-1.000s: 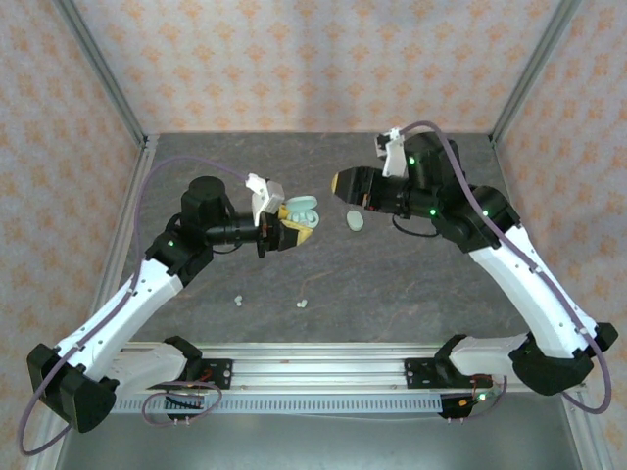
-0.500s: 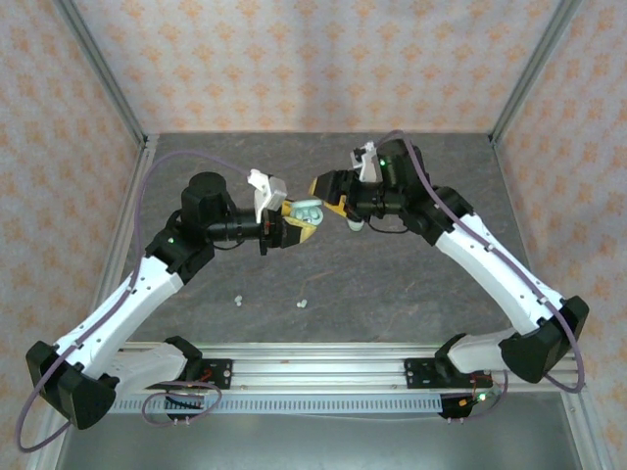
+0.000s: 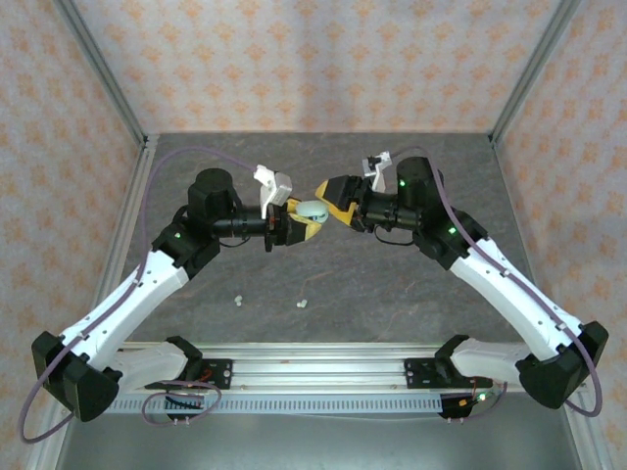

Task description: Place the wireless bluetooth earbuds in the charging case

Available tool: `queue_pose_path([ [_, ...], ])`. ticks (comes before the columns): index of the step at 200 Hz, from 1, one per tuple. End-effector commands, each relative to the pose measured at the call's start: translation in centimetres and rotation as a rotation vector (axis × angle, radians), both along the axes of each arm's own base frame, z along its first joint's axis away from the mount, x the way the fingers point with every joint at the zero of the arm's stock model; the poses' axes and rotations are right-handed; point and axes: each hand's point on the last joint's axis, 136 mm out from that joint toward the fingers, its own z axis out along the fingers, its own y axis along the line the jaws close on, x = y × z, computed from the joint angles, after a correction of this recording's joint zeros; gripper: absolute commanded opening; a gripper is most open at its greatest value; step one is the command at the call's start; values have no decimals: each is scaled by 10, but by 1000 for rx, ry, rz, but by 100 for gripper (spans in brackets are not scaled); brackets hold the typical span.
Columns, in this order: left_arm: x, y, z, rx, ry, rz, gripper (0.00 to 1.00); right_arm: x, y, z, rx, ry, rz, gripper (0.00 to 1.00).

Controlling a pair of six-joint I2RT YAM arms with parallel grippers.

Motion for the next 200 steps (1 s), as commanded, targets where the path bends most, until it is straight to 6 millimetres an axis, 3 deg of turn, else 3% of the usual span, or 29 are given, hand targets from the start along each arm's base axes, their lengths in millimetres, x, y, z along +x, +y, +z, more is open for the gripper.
queue_pose_path([
  [1, 7, 0, 15, -28, -14, 29, 0, -9, 2, 30, 96, -61, 28, 65],
  [35, 11, -1, 15, -33, 12, 41, 0, -13, 6, 31, 137, -44, 48, 65],
  [106, 17, -5, 22, -42, 33, 34, 0, -20, 12, 10, 114, 11, 67, 66],
  [134, 18, -6, 19, -34, 42, 38, 0, -22, 12, 14, 126, 13, 70, 60],
  [158, 18, -6, 14, -15, 51, 47, 0, -20, 13, 17, 148, 22, 63, 50],
  [169, 17, -6, 13, -7, 55, 47, 17, -19, 13, 19, 163, 27, 59, 44],
  [200, 13, -6, 11, 3, 59, 44, 38, -17, 13, 25, 205, 35, 46, 34],
])
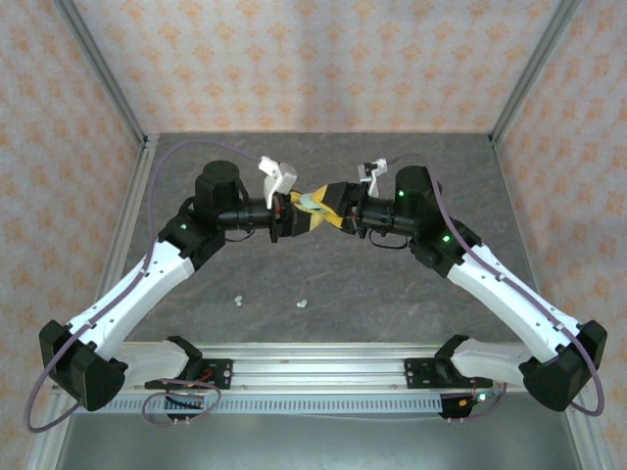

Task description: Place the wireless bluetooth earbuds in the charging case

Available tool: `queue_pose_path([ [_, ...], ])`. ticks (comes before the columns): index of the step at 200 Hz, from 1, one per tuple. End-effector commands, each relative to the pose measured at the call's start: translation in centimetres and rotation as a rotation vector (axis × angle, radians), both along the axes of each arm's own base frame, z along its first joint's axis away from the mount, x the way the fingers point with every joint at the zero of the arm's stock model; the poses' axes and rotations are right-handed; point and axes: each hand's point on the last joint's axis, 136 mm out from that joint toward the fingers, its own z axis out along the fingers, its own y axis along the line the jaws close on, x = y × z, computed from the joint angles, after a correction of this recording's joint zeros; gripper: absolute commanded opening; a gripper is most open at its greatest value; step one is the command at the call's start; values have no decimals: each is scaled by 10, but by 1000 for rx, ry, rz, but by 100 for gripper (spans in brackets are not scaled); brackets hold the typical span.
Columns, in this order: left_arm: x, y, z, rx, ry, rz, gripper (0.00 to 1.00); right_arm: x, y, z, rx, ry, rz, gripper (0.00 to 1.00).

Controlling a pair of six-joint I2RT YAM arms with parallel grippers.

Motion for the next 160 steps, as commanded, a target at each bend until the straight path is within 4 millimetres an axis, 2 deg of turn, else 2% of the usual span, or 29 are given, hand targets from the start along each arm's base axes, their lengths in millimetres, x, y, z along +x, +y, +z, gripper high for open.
queue_pose_path([
  [1, -6, -2, 12, -3, -23, -9, 39, -9, 2, 26, 89, -56, 26, 34],
  [29, -8, 0, 11, 9, -30, -3, 57, -6, 0, 30, 106, -56, 7, 32],
  [56, -10, 5, 10, 28, -52, 17, 68, -2, -3, 30, 107, -54, -20, 29],
  [89, -13, 11, 9, 43, -77, 45, 72, 2, -5, 29, 120, -48, -39, 23],
  [126, -11, 22, 8, 87, -106, 107, 74, 7, -10, 27, 121, -43, -64, 23],
  [160, -11, 47, 10, 139, -151, 221, 78, 22, -24, 8, 77, -4, -143, 21],
])
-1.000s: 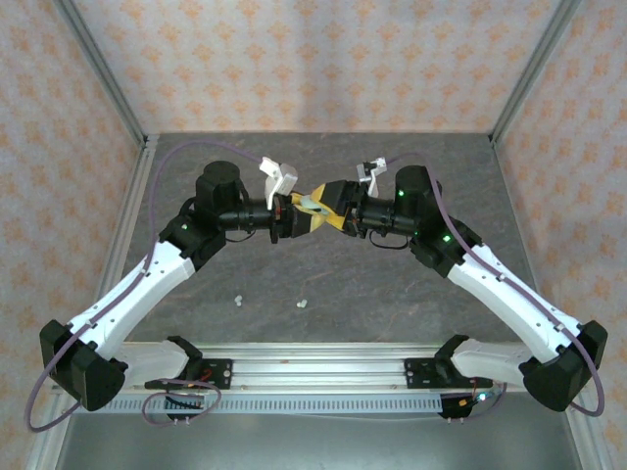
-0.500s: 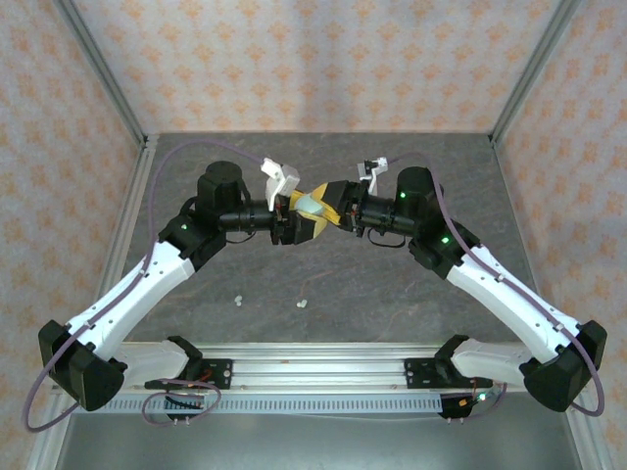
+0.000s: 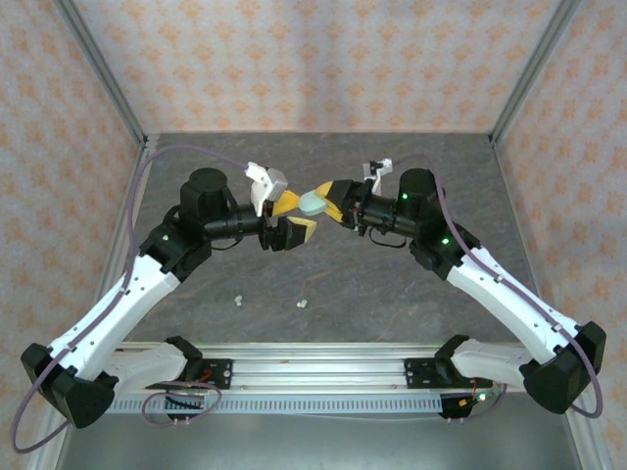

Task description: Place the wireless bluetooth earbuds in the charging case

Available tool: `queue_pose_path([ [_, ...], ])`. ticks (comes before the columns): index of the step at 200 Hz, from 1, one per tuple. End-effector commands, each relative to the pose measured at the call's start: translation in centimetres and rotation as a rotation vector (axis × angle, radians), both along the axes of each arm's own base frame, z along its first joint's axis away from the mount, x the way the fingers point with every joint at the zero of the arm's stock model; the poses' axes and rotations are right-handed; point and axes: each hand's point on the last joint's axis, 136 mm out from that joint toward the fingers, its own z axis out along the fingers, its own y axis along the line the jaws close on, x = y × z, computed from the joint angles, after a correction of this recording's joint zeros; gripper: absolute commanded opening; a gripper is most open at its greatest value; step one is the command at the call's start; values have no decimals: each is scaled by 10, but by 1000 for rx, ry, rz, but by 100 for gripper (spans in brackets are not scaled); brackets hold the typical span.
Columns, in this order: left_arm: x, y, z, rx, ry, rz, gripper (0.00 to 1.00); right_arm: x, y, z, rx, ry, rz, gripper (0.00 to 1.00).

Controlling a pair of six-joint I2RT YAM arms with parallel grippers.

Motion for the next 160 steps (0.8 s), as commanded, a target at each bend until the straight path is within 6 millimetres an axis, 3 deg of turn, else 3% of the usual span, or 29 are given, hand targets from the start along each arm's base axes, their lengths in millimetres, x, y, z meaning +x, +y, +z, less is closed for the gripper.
queue_pose_path([
  [1, 1, 23, 3, 53, -57, 104, 78, 7, -15, 6, 15, -21, -67, 21],
  [31, 14, 58, -5, 103, -30, 288, 80, 21, -21, -25, -86, 13, -126, 20],
  [58, 24, 82, -30, 165, 65, 412, 80, 35, -18, -55, -186, 33, -137, 20],
  [127, 25, 110, -82, 185, 193, 571, 80, 104, 31, -169, -329, 156, -86, 19],
  [160, 26, 118, -115, 203, 271, 632, 80, 133, 69, -222, -351, 191, -10, 19],
])
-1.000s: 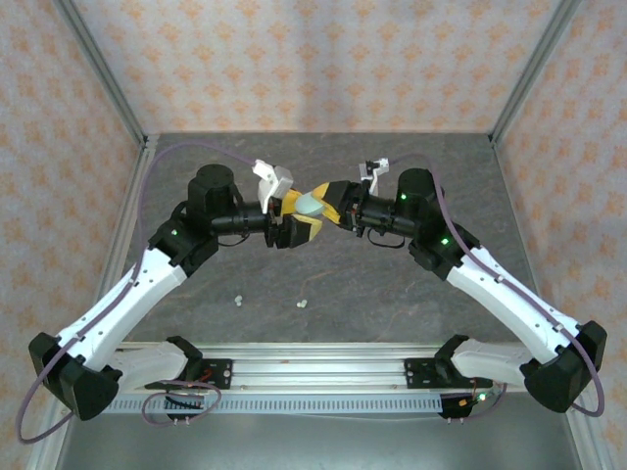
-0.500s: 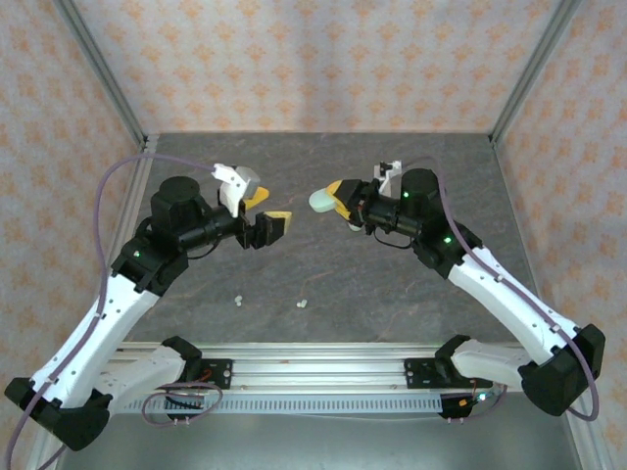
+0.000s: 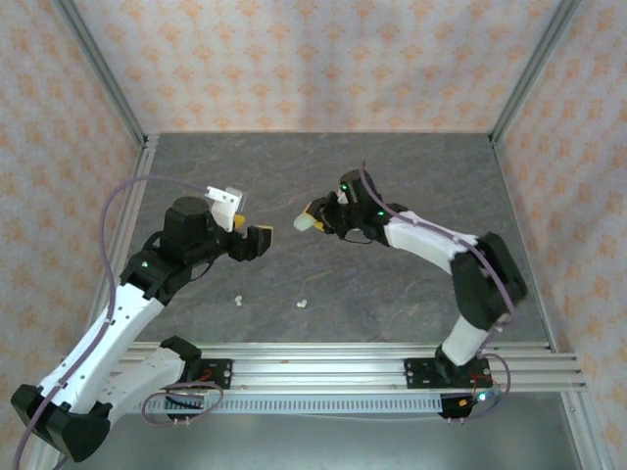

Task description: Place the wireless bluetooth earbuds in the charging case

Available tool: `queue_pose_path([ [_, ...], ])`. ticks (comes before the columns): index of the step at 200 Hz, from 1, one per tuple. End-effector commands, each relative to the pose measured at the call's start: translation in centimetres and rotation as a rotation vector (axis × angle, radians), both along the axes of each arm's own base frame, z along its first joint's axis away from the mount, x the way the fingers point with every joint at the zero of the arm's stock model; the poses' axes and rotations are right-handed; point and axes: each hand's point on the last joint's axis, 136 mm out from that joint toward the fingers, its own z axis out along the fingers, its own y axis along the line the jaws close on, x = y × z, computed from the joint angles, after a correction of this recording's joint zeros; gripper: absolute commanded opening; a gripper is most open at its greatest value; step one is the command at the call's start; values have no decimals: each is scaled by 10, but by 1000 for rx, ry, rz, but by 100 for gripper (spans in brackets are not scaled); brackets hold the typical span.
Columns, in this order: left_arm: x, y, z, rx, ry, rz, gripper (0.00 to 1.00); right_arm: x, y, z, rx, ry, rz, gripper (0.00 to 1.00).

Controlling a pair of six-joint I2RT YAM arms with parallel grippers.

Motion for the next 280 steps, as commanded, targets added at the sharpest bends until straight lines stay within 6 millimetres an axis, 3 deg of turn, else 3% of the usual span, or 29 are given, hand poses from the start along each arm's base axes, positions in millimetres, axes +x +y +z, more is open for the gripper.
queue_pose_path([
  [1, 5, 13, -17, -4, 36, 96, 80, 26, 32, 3, 55, -89, 66, 19],
  [26, 4, 17, -30, 12, 54, 107, 80, 43, 54, -40, 92, -47, 79, 17],
  [66, 3, 19, -44, 33, 75, 107, 80, 51, 70, -74, 97, -29, 90, 17],
  [103, 9, 17, -50, 28, 69, 115, 80, 42, 56, -97, -30, 9, 105, 39],
  [138, 17, 12, -45, 34, 71, 94, 80, 32, 31, -87, -240, -11, 165, 51],
  [180, 26, 4, -37, 48, 69, 61, 80, 28, -1, -33, -416, -123, 245, 56],
  [202, 30, -2, -36, 45, 76, 32, 80, 32, -37, -16, -515, -162, 249, 56],
  [224, 33, -9, -37, 39, 91, 4, 80, 38, -84, -16, -670, -170, 261, 58],
  [245, 38, -14, -41, 43, 103, -16, 80, 40, -120, -29, -798, -127, 301, 60],
  [263, 43, -19, -45, 44, 118, -32, 79, 40, -133, -41, -862, -81, 355, 62],
  [280, 47, -24, -49, 42, 134, -53, 78, 41, -133, -50, -881, -64, 400, 64],
])
